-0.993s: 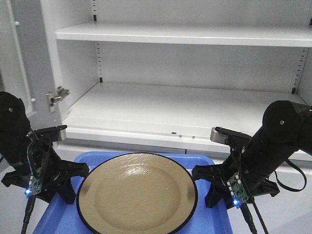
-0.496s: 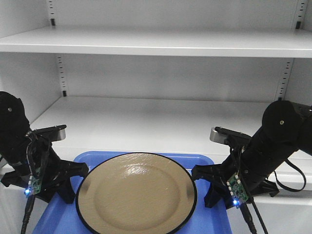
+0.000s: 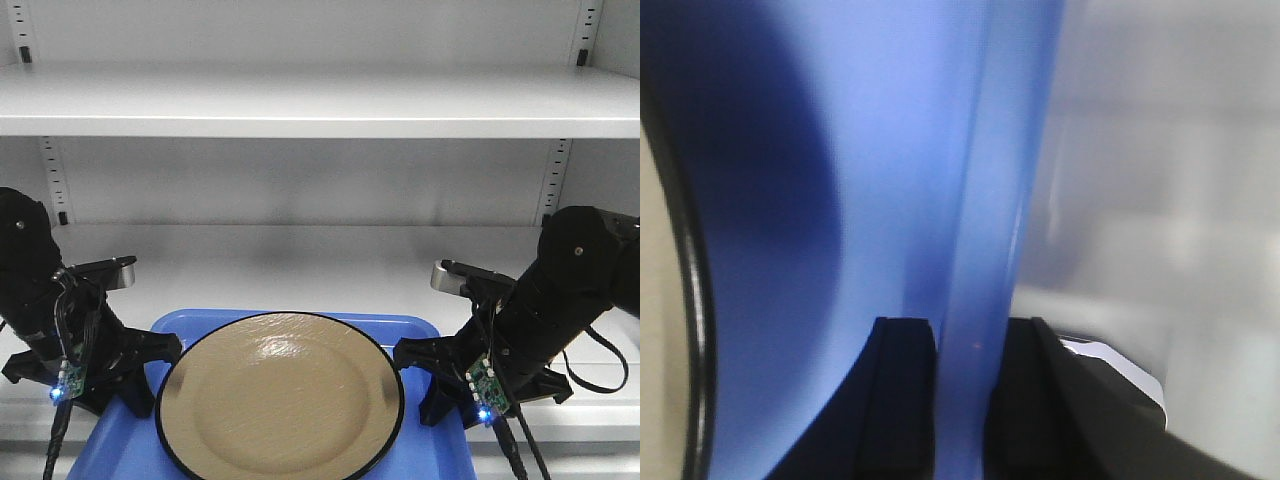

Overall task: Place disk in tray to left cabinet
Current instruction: 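Hold the tray with both grippers while driving to the open cabinet, then lower the tray onto the cabinet shelf with both grippers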

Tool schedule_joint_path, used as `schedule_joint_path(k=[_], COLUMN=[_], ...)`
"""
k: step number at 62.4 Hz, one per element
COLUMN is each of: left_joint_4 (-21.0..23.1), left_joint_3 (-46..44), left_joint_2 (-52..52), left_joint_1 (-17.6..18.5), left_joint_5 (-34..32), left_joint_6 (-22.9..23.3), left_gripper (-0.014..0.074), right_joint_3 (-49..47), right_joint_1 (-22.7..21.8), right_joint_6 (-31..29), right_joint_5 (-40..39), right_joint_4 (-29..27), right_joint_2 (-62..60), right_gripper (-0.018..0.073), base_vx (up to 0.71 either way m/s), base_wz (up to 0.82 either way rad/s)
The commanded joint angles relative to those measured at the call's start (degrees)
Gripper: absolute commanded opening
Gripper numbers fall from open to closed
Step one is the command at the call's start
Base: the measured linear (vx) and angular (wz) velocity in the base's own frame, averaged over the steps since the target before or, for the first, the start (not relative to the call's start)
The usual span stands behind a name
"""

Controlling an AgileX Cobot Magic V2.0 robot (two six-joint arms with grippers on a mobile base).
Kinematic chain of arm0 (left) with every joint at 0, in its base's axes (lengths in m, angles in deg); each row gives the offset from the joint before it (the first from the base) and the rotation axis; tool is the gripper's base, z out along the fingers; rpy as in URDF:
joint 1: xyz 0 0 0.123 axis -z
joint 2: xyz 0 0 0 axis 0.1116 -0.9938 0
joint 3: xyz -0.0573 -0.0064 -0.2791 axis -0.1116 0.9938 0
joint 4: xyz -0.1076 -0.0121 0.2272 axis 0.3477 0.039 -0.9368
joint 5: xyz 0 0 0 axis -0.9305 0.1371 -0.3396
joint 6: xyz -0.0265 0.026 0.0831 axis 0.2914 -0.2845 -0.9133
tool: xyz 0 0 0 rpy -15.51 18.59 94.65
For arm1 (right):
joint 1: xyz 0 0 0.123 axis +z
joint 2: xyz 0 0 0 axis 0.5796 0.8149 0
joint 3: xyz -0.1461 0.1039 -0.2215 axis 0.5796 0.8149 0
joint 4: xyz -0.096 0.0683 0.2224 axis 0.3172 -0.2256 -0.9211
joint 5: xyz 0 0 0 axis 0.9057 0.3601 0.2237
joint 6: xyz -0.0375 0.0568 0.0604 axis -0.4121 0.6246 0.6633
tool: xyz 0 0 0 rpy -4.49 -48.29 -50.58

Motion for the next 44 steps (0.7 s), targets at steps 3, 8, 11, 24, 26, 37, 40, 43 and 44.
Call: schedule_joint_path(k=[3,8,11,24,26,37,40,43,44], left_joint_4=[1.52,1.52,1.52,1.52,1.52,1.52,1.52,1.52,1.52], left_joint_3=[-2.08,-2.08,-2.08,-2.08,-2.08,-2.08,-2.08,-2.08,-2.08], left_joint_2=[3.03,3.03,3.03,3.03,3.03,3.03,3.03,3.03,3.03], left_joint_1=[0.24,0.24,0.24,0.24,0.24,0.24,0.24,0.24,0.24], left_joint_5=[-0.52,-0.52,-0.52,-0.52,-0.52,-0.52,-0.52,-0.47,-0.47], left_joint_6=[0.07,0.07,0.07,0.07,0.07,0.07,0.07,0.07,0.07], left_gripper=[0.0000,0.0000,0.0000,0.0000,0.0000,0.0000,0.0000,0.0000,0.0000], right_joint_3=[-2.17,-2.17,-2.17,-2.17,-2.17,-2.17,-2.17,-2.17,-2.17], right_joint_1=[0.03,0.03,0.03,0.03,0.03,0.03,0.03,0.03,0.03], right_joint_6=[-0.96,-0.96,-0.96,-0.96,-0.96,-0.96,-0.96,-0.96,-0.96], right_joint_5=[-1.28,-1.28,-1.28,-1.28,-1.28,-1.28,-1.28,-1.28,-1.28], right_joint_4=[-1.41,-1.41,-1.41,-1.41,-1.41,-1.41,-1.41,-1.41,-1.41], right_joint_2=[-3.23,-3.23,-3.23,-3.23,-3.23,-3.23,-3.23,-3.23,-3.23], right_gripper=[-0.0002,-0.0002,-0.0002,-0.0002,-0.0002,-0.0002,-0.0002,-0.0002,-0.0002], base_vx=[0.16,0.16,0.15,0.14,0.13,0.11,0.08,0.07,0.06], base_wz=[-0.10,-0.08,-0.06,0.01,0.04,0.07,0.08,0.07,0.05])
